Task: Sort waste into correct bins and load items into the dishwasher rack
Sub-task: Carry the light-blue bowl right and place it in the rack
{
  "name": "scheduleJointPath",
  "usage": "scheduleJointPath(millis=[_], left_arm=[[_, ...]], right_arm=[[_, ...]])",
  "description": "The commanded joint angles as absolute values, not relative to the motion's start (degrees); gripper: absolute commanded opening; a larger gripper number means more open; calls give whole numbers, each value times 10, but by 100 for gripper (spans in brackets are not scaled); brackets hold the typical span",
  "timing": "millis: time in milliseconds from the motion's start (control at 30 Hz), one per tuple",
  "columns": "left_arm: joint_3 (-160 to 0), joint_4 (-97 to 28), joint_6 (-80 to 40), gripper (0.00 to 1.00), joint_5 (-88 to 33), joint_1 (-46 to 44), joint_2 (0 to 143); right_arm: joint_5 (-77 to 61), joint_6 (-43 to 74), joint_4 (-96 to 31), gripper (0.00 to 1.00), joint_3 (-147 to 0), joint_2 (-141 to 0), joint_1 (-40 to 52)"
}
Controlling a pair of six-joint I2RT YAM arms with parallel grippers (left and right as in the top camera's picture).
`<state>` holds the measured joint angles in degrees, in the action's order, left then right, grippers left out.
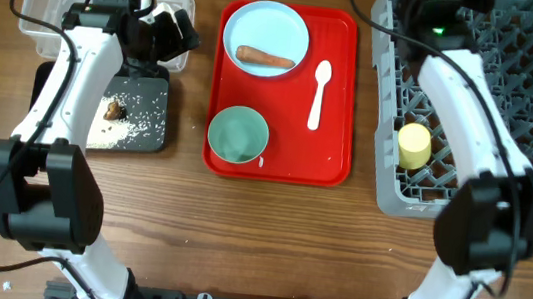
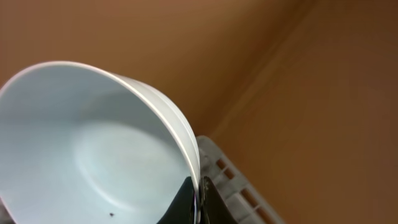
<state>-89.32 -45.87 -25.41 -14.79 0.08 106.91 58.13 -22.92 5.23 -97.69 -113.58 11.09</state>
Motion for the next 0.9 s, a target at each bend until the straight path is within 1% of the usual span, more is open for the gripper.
scheduleJointPath(millis=[0,200,300,467,633,733,867], left_arm=[[-897,-457,-253,100,-145,3,1058],[-897,-457,-253,100,-145,3,1058],[-897,-457,-253,100,-145,3,1058],[-897,-457,-253,100,-145,3,1058],[-897,-457,-253,100,-145,3,1058],[-897,-457,-253,100,-145,3,1058],[-897,-457,-253,100,-145,3,1058]], right_arm=[[614,-440,90,4,-976,-1187,110],[635,-455,93,4,-976,-1225,110],[634,-451,67,4,-976,-1234,110],[627,-378,18,4,-973,-1235,110],[564,-310,-61,4,-971,-1235,110],[563,-294,-62,4,-971,-1235,110],[563,-294,-32,4,-971,-1235,108]])
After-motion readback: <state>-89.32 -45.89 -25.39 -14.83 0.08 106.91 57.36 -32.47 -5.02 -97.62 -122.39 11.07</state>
